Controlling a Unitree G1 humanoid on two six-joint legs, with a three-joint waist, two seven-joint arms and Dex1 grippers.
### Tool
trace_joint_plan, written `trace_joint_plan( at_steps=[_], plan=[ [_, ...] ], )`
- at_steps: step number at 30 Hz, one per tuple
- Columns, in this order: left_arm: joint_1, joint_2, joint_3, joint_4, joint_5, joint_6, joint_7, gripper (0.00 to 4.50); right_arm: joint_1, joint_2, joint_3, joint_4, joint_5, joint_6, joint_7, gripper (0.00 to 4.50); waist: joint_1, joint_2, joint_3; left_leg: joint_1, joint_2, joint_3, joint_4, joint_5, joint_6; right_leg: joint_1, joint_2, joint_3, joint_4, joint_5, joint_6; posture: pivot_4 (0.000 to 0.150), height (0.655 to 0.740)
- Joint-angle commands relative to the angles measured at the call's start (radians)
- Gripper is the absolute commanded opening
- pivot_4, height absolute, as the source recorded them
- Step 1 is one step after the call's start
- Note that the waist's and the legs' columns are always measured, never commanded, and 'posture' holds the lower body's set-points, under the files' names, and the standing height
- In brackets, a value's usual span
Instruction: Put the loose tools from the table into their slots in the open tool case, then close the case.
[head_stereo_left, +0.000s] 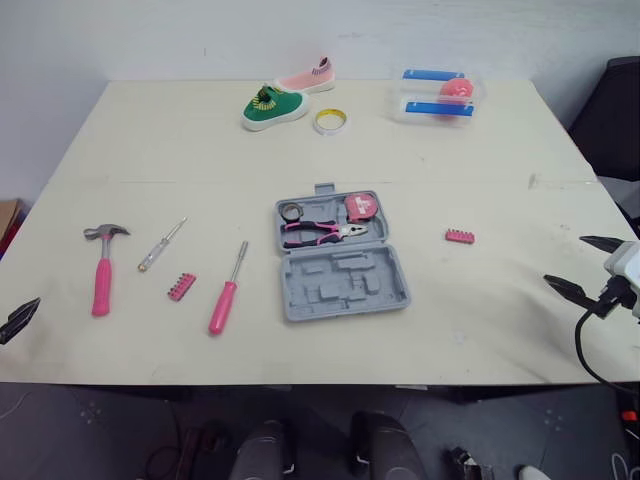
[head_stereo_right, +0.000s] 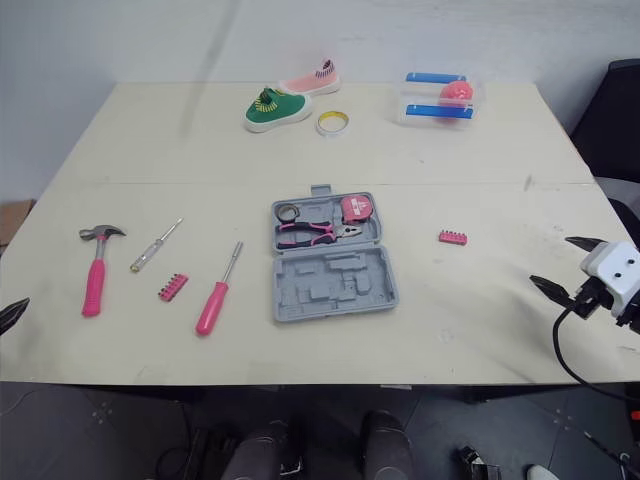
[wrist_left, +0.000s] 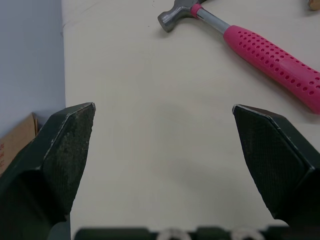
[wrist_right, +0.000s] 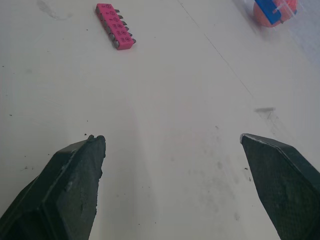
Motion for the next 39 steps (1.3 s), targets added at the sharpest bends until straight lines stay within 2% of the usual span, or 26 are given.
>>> trace_joint_plan(
  at_steps=[1, 4, 6, 10, 13, 16, 19, 20, 22, 26, 28, 29, 34, 39],
  plan=[
    [0.047, -0.019, 0.062, -0.115, -0.080, 0.062, -0.025, 4.45, -0.033, 0.011, 0.001, -0.019, 0.025, 0.022, 0.016, 4.50, -0.001, 0.000, 0.000, 0.000, 0.000, 0.000, 0.000, 0.000, 0.000, 0.000, 0.000, 0.000, 0.000, 0.000, 0.000, 0.150, 0.7400],
    [0.097, -0.059, 0.104, -0.284, -0.178, 0.189, -0.073, 4.45, -0.068, 0.051, 0.007, -0.050, 0.053, 0.083, 0.044, 4.50, -0.006, 0.000, 0.000, 0.000, 0.000, 0.000, 0.000, 0.000, 0.000, 0.000, 0.000, 0.001, 0.000, 0.000, 0.000, 0.150, 0.7400],
    [0.126, -0.078, 0.096, -0.404, -0.195, 0.249, -0.070, 4.45, -0.079, 0.078, 0.003, -0.093, 0.087, 0.158, 0.070, 4.50, -0.003, 0.000, 0.000, 0.000, 0.001, 0.000, 0.001, 0.002, 0.003, 0.000, 0.001, 0.001, 0.001, 0.000, 0.000, 0.150, 0.7400],
    [0.167, -0.134, 0.028, -0.741, -0.257, 0.421, -0.039, 4.45, -0.075, 0.152, 0.037, -0.295, 0.150, 0.355, 0.093, 4.50, 0.001, 0.000, 0.000, 0.000, 0.001, -0.001, 0.002, 0.003, 0.004, 0.001, 0.000, 0.004, 0.001, 0.000, 0.000, 0.150, 0.7400],
    [0.145, -0.174, -0.086, -0.972, -0.264, 0.552, 0.032, 4.45, -0.073, 0.207, 0.087, -0.418, 0.149, 0.442, 0.078, 4.50, 0.011, 0.000, 0.000, -0.001, 0.001, -0.001, 0.002, 0.003, 0.004, 0.001, 0.000, 0.008, 0.001, 0.000, 0.000, 0.150, 0.7400],
    [0.087, -0.209, -0.175, -1.100, -0.272, 0.648, 0.090, 4.45, -0.090, 0.252, 0.096, -0.473, 0.168, 0.507, 0.056, 4.50, 0.025, 0.000, 0.000, -0.001, 0.001, -0.001, 0.003, 0.003, 0.004, 0.001, 0.001, 0.009, 0.002, 0.000, -0.001, 0.150, 0.7400],
    [-0.038, -0.245, -0.321, -1.120, -0.195, 0.724, 0.163, 4.50, -0.143, 0.311, 0.141, -0.477, 0.137, 0.562, 0.006, 3.74, 0.029, 0.000, 0.000, -0.001, 0.000, -0.001, 0.004, 0.004, 0.005, 0.001, 0.001, 0.008, 0.002, 0.001, -0.001, 0.150, 0.7400],
    [-0.091, -0.266, -0.370, -1.111, -0.174, 0.748, 0.186, 3.91, -0.160, 0.333, 0.163, -0.470, 0.122, 0.565, -0.002, 3.19, 0.030, 0.000, 0.000, -0.002, 0.000, -0.001, 0.004, 0.004, 0.005, 0.000, 0.002, 0.008, 0.003, 0.001, -0.001, 0.150, 0.7400],
    [-0.157, -0.290, -0.428, -1.095, -0.147, 0.790, 0.207, 3.15, -0.183, 0.361, 0.196, -0.451, 0.086, 0.552, -0.023, 2.16, 0.029, 0.000, 0.000, -0.001, 0.000, -0.001, 0.004, 0.005, 0.005, 0.000, 0.003, 0.008, 0.003, 0.001, -0.001, 0.150, 0.7400],
    [-0.240, -0.336, -0.501, -1.069, -0.120, 0.837, 0.216, 1.20, -0.223, 0.393, 0.231, -0.404, 0.027, 0.521, -0.070, 0.04, 0.026, 0.000, 0.000, -0.003, 0.000, -0.001, 0.003, 0.005, 0.005, 0.000, 0.006, 0.004, 0.004, 0.002, -0.001, 0.150, 0.7400],
    [-0.281, -0.357, -0.534, -1.038, -0.106, 0.866, 0.217, 0.29, -0.246, 0.404, 0.242, -0.380, -0.003, 0.513, -0.100, 0.00, 0.025, 0.000, 0.000, -0.003, 0.000, 0.000, 0.003, 0.006, 0.006, 0.000, 0.010, 0.002, 0.003, 0.002, -0.001, 0.150, 0.7400],
    [-0.316, -0.367, -0.576, -1.000, -0.071, 0.890, 0.232, 0.05, -0.257, 0.409, 0.258, -0.375, -0.022, 0.513, -0.103, 0.00, 0.027, 0.000, 0.000, -0.004, 0.000, 0.000, 0.004, 0.006, 0.006, 0.000, 0.010, 0.002, 0.003, 0.002, -0.001, 0.150, 0.7400],
    [-0.419, -0.438, -0.649, -0.909, -0.020, 0.954, 0.256, 0.05, -0.285, 0.441, 0.308, -0.370, -0.066, 0.525, -0.116, 0.00, 0.026, 0.000, 0.000, -0.005, 0.001, -0.001, 0.008, 0.007, 0.007, 0.000, 0.013, 0.003, 0.003, 0.003, 0.001, 0.150, 0.7400],
    [-0.465, -0.506, -0.718, -0.847, 0.037, 0.934, 0.259, 0.05, -0.305, 0.466, 0.335, -0.359, -0.091, 0.556, -0.133, 0.00, 0.028, 0.000, 0.000, -0.006, 0.003, -0.001, 0.009, 0.007, 0.006, 0.000, 0.015, 0.004, 0.003, 0.003, 0.001, 0.150, 0.7400]
  ],
)
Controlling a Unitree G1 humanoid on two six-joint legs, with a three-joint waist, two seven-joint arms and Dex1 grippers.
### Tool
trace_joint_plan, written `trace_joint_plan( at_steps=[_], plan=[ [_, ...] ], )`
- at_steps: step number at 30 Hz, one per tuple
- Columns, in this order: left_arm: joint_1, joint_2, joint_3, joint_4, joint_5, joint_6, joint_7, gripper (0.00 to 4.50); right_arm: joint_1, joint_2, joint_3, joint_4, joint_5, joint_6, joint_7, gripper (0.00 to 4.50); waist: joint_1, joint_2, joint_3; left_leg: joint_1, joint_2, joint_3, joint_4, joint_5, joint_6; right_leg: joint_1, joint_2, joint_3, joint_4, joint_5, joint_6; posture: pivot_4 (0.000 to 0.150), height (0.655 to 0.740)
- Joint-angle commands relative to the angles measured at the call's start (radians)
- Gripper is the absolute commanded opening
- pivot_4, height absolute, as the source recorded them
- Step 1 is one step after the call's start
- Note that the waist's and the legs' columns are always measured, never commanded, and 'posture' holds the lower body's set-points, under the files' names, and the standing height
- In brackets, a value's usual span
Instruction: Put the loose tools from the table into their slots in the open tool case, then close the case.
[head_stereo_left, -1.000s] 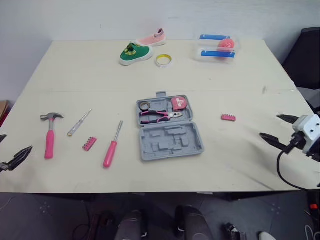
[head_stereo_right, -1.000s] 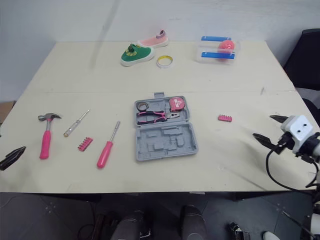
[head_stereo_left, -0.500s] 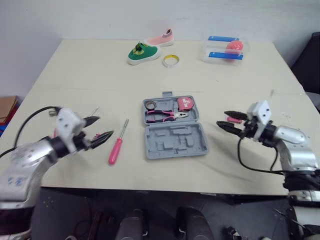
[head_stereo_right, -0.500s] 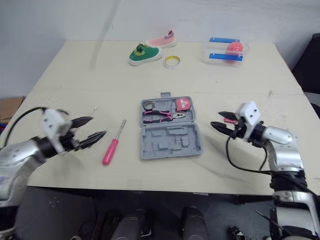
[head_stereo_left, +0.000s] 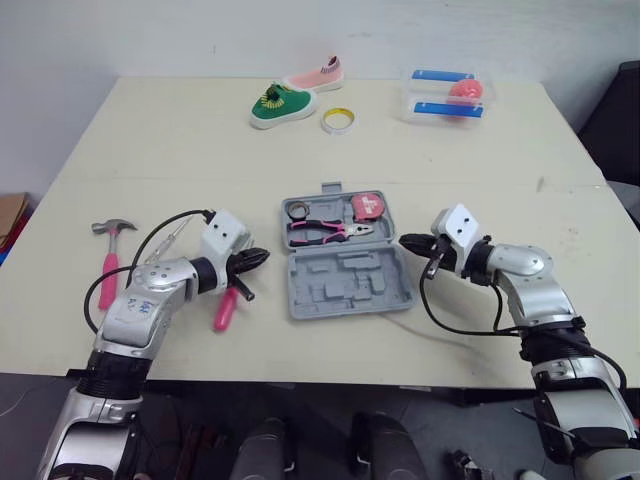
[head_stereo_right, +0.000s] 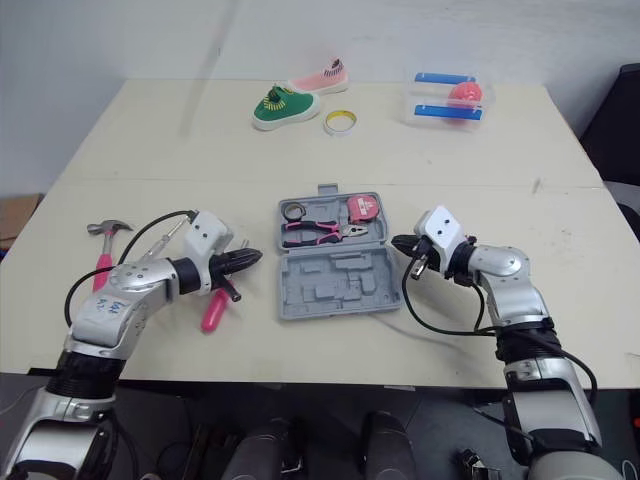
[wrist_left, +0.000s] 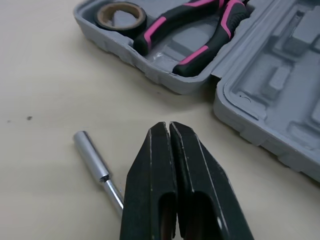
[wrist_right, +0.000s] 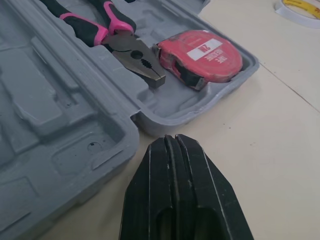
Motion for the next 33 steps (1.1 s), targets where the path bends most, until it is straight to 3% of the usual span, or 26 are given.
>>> trace_joint_plan(
  at_steps=[1, 9, 14, 25, 33],
  plan=[
    [-0.036, -0.043, -0.036, 0.023, 0.043, -0.017, 0.010, 0.05, -0.024, 0.011, 0.011, -0.008, -0.016, 0.006, -0.015, 0.00, 0.000, 0.000, 0.000, 0.000, 0.000, 0.000, 0.000, 0.000, 0.000, 0.000, 0.000, 0.000, 0.000, 0.000, 0.000, 0.150, 0.7400],
    [-0.108, -0.124, -0.078, 0.107, 0.097, -0.004, 0.017, 0.05, -0.024, 0.026, 0.025, -0.014, -0.020, 0.011, -0.007, 0.00, -0.001, 0.000, 0.000, -0.002, 0.002, -0.001, 0.006, 0.000, 0.000, 0.000, 0.002, -0.001, 0.001, 0.000, 0.000, 0.150, 0.7400],
    [-0.106, -0.123, -0.094, 0.112, 0.104, 0.005, -0.037, 0.05, -0.005, 0.025, 0.039, -0.047, -0.011, 0.027, 0.035, 0.00, -0.001, 0.000, 0.000, -0.004, 0.003, -0.002, 0.008, -0.001, 0.000, 0.000, 0.002, -0.002, 0.001, 0.000, -0.001, 0.150, 0.7400],
    [-0.015, -0.068, -0.118, -0.005, 0.080, -0.011, -0.200, 0.05, 0.229, -0.118, -0.004, -0.400, 0.091, 0.211, 0.169, 0.00, 0.005, 0.000, 0.000, -0.006, 0.003, -0.003, 0.011, -0.002, 0.000, 0.000, 0.002, -0.002, 0.000, 0.000, -0.001, 0.150, 0.7400],
    [0.004, -0.060, -0.147, -0.031, 0.100, 0.019, -0.217, 0.05, 0.339, -0.150, -0.040, -0.518, 0.103, 0.258, 0.113, 0.00, 0.026, 0.000, 0.000, -0.005, 0.004, -0.003, 0.012, -0.004, 0.000, -0.001, 0.002, -0.001, -0.001, 0.000, -0.001, 0.150, 0.7400]
  ],
)
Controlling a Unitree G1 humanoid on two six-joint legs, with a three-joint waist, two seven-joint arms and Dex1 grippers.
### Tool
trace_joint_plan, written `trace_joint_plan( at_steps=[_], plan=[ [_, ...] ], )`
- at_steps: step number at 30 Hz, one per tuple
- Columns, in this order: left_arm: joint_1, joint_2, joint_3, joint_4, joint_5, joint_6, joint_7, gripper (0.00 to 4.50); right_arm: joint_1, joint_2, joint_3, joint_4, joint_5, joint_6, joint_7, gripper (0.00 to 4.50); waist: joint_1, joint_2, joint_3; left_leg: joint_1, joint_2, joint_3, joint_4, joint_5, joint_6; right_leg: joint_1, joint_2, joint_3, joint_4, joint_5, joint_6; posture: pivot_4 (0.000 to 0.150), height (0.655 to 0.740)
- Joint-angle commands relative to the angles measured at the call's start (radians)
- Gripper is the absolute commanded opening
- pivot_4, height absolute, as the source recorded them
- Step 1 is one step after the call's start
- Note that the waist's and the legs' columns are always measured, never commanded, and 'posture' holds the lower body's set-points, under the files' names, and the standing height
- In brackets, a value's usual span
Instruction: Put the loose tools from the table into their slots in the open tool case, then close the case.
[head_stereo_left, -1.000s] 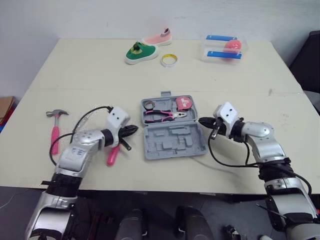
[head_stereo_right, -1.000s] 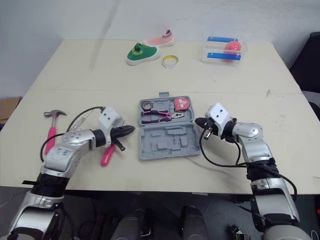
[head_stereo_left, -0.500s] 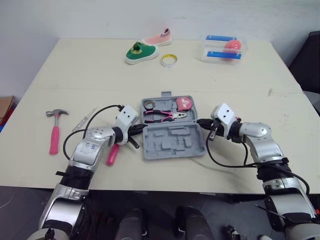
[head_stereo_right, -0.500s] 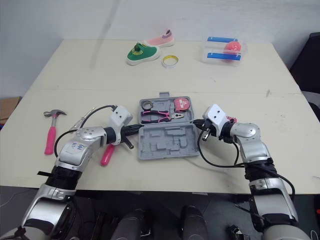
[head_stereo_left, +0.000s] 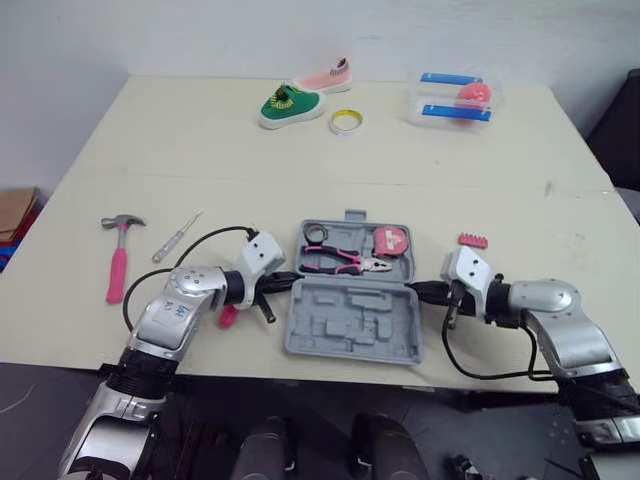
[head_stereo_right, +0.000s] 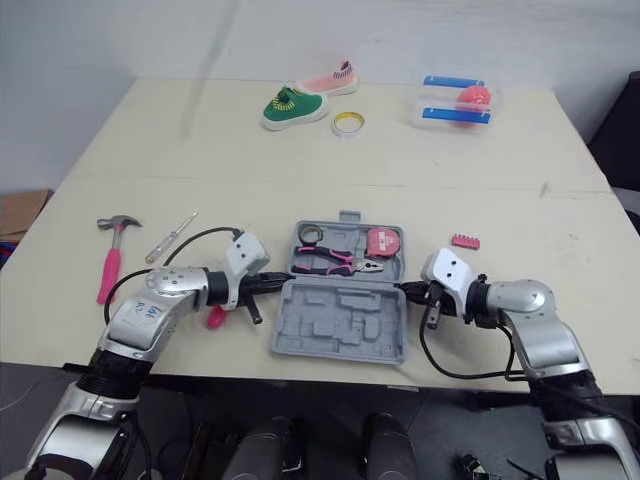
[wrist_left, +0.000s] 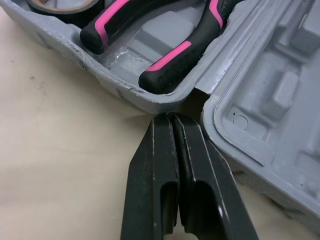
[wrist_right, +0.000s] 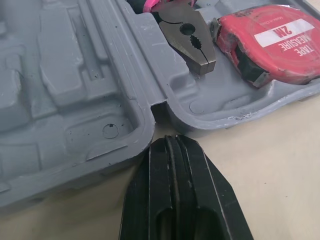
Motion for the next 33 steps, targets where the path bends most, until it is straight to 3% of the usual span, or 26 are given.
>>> trace_joint_plan(
  at_steps=[1, 9, 14, 17, 24, 25, 33],
  plan=[
    [0.011, -0.006, -0.034, -0.017, 0.006, 0.026, -0.014, 0.05, 0.022, -0.012, -0.029, -0.060, 0.017, -0.007, -0.020, 0.00, 0.001, 0.000, 0.000, 0.000, 0.000, 0.000, 0.000, 0.000, 0.000, 0.000, 0.000, 0.000, 0.000, 0.000, 0.000, 0.150, 0.7400],
    [-0.002, 0.099, 0.019, -0.073, -0.006, 0.034, -0.062, 0.05, 0.055, -0.100, -0.093, -0.081, 0.038, -0.006, -0.012, 0.00, -0.001, 0.000, 0.000, 0.000, 0.000, 0.000, 0.000, 0.000, 0.000, 0.000, 0.000, 0.000, 0.000, 0.000, 0.000, 0.150, 0.7400],
    [0.079, 0.262, 0.242, -0.149, -0.143, 0.028, -0.170, 0.05, 0.131, -0.227, -0.261, 0.012, 0.104, -0.133, 0.093, 0.00, 0.000, 0.000, 0.000, -0.003, 0.002, 0.001, -0.001, 0.000, 0.000, -0.003, 0.001, -0.001, -0.001, 0.000, -0.001, 0.150, 0.7400],
    [0.203, 0.300, 0.456, -0.120, -0.198, -0.065, -0.194, 0.90, 0.167, -0.228, -0.403, 0.091, 0.178, -0.198, 0.108, 1.04, -0.002, 0.000, 0.000, -0.001, 0.002, 0.001, 0.000, 0.000, 0.000, -0.001, 0.001, -0.002, -0.002, 0.000, -0.001, 0.150, 0.7400],
    [0.419, 0.337, 0.834, 0.123, -0.222, -0.316, -0.211, 4.04, 0.221, -0.270, -0.520, 0.298, 0.150, -0.365, 0.085, 4.40, -0.003, 0.000, 0.000, -0.001, 0.005, 0.002, 0.000, -0.004, -0.001, -0.001, 0.000, -0.002, -0.003, 0.001, -0.003, 0.150, 0.7400],
    [0.451, 0.352, 0.869, 0.173, -0.216, -0.349, -0.221, 4.44, 0.216, -0.265, -0.534, 0.336, 0.162, -0.399, 0.093, 4.50, -0.003, 0.000, 0.000, -0.001, 0.005, 0.002, 0.000, -0.005, -0.001, -0.001, 0.000, -0.002, -0.004, 0.001, -0.003, 0.150, 0.7400],
    [0.641, 0.469, 1.132, 0.618, -0.182, -0.591, -0.149, 4.44, 0.221, -0.354, -0.606, 0.749, 0.150, -0.652, 0.120, 4.50, -0.014, 0.001, 0.000, 0.000, 0.006, 0.005, -0.001, -0.012, 0.003, -0.003, -0.001, -0.001, -0.005, 0.000, -0.005, 0.150, 0.7400]
  ],
)
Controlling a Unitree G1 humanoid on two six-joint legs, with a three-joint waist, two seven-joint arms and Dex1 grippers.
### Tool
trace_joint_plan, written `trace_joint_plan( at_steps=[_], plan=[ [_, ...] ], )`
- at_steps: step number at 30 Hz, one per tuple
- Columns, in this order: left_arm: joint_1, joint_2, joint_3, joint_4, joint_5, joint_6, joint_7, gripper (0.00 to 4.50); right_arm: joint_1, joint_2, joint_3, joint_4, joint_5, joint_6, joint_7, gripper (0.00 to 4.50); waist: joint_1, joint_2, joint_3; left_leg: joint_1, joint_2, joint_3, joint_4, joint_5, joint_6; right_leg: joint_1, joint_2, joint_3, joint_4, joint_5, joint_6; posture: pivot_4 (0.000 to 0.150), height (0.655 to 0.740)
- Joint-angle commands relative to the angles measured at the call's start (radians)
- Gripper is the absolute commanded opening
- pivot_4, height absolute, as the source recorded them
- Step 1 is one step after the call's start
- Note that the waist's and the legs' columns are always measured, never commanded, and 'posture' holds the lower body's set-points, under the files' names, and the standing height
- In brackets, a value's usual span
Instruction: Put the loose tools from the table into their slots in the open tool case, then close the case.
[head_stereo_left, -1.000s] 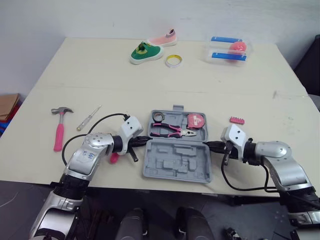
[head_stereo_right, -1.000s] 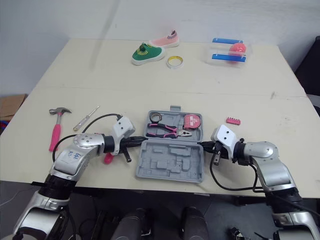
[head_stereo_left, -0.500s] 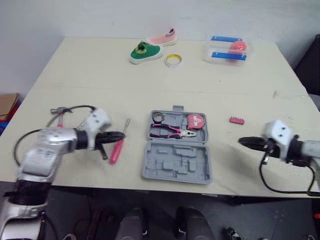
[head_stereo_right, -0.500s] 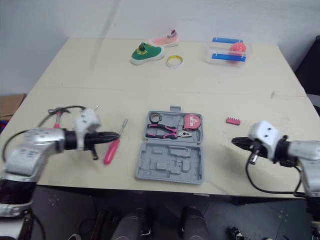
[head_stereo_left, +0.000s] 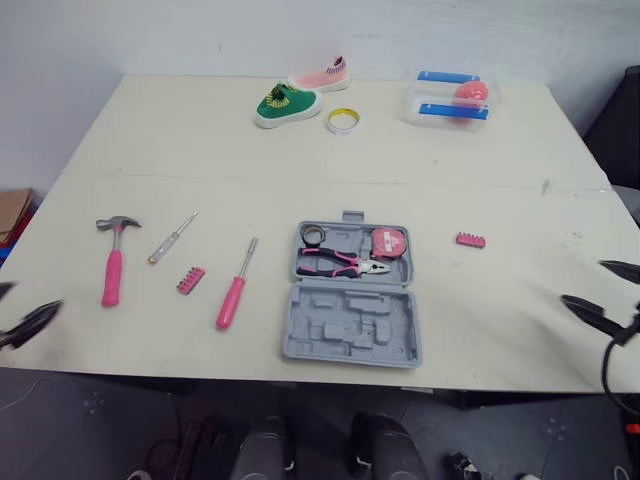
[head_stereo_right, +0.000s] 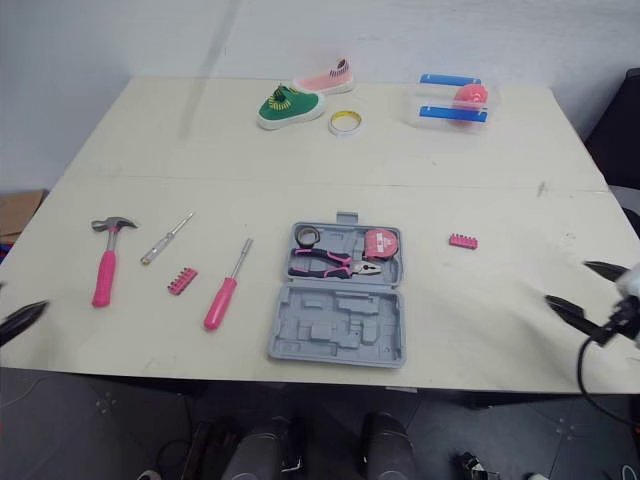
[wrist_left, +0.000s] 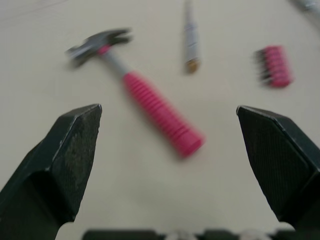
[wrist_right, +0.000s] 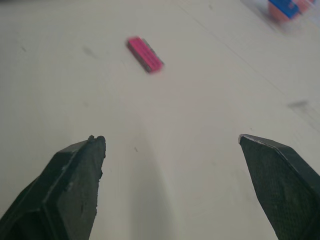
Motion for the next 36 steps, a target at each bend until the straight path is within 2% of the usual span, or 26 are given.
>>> trace_joint_plan(
  at_steps=[1, 6, 8, 10, 13, 17, 21, 27, 32, 36],
  plan=[
    [0.049, 0.054, 0.099, 0.160, 0.035, -0.159, 0.069, 4.44, -0.004, -0.071, -0.053, 0.160, 0.008, -0.086, 0.015, 4.50, -0.002, 0.000, 0.000, 0.000, 0.000, 0.000, 0.000, 0.000, 0.000, 0.000, 0.000, 0.000, 0.000, 0.000, 0.000, 0.150, 0.7400],
    [0.119, 0.086, 0.116, 0.290, 0.057, -0.237, 0.130, 4.44, -0.031, -0.107, -0.039, 0.329, -0.026, -0.187, -0.039, 4.50, -0.017, 0.000, 0.000, 0.003, 0.000, -0.001, -0.001, -0.004, -0.004, 0.002, -0.004, 0.002, 0.000, 0.000, -0.001, 0.150, 0.7400],
    [0.108, 0.092, 0.116, 0.310, 0.049, -0.241, 0.164, 4.44, -0.063, -0.101, -0.032, 0.365, -0.019, -0.188, -0.035, 4.50, -0.018, 0.000, 0.000, 0.004, 0.001, -0.001, -0.002, -0.005, -0.006, 0.002, -0.004, 0.006, 0.000, -0.001, -0.002, 0.150, 0.7400],
    [0.103, 0.088, 0.115, 0.310, 0.039, -0.244, 0.180, 4.44, -0.113, -0.079, -0.047, 0.397, 0.019, -0.108, -0.032, 4.50, -0.021, 0.000, 0.000, 0.005, 0.002, 0.000, -0.002, -0.005, -0.007, 0.002, -0.003, 0.008, 0.000, -0.001, -0.003, 0.150, 0.7400],
    [0.115, 0.054, 0.141, 0.192, -0.035, -0.146, 0.151, 4.44, -0.165, -0.035, -0.012, 0.385, 0.030, -0.052, 0.049, 4.50, -0.027, 0.000, 0.000, 0.006, 0.004, 0.001, -0.002, -0.006, -0.009, 0.002, -0.001, 0.010, 0.000, -0.001, -0.003, 0.150, 0.7400],
    [0.148, -0.006, 0.133, -0.030, -0.105, 0.011, 0.157, 4.44, -0.205, 0.033, 0.011, 0.346, 0.045, -0.072, 0.108, 4.50, -0.027, 0.000, 0.000, 0.006, 0.004, 0.002, -0.002, -0.006, -0.009, 0.002, -0.001, 0.011, 0.001, -0.001, -0.003, 0.150, 0.7400],
    [0.171, -0.063, 0.054, -0.346, -0.171, 0.244, 0.214, 4.44, -0.243, 0.167, -0.012, 0.205, 0.190, -0.052, 0.298, 4.50, -0.027, 0.000, 0.000, 0.010, 0.004, 0.007, -0.002, -0.006, -0.010, 0.003, 0.001, 0.016, 0.003, -0.001, -0.003, 0.150, 0.7400],
    [0.063, -0.076, -0.029, -0.545, -0.288, 0.705, 0.421, 4.44, -0.202, 0.304, 0.073, -0.134, 0.262, -0.014, 0.362, 4.50, -0.015, 0.000, 0.000, 0.012, 0.005, 0.010, -0.002, -0.006, -0.010, 0.002, 0.002, 0.021, 0.006, -0.001, -0.002, 0.150, 0.7400],
    [-0.073, -0.074, -0.131, -0.579, -0.224, 0.800, 0.564, 4.44, -0.149, 0.361, 0.142, -0.335, 0.296, 0.026, 0.369, 4.50, -0.009, 0.000, 0.000, 0.012, 0.004, 0.010, -0.001, -0.004, -0.013, 0.002, 0.002, 0.022, 0.006, -0.001, -0.002, 0.150, 0.7400],
    [-0.200, -0.081, -0.222, -0.589, -0.226, 0.813, 0.575, 4.44, -0.164, 0.377, 0.159, -0.379, 0.292, 0.039, 0.314, 4.50, -0.009, 0.000, 0.000, 0.012, 0.003, 0.011, 0.000, -0.004, -0.012, 0.002, 0.002, 0.023, 0.007, 0.000, -0.002, 0.150, 0.7400]
  ],
)
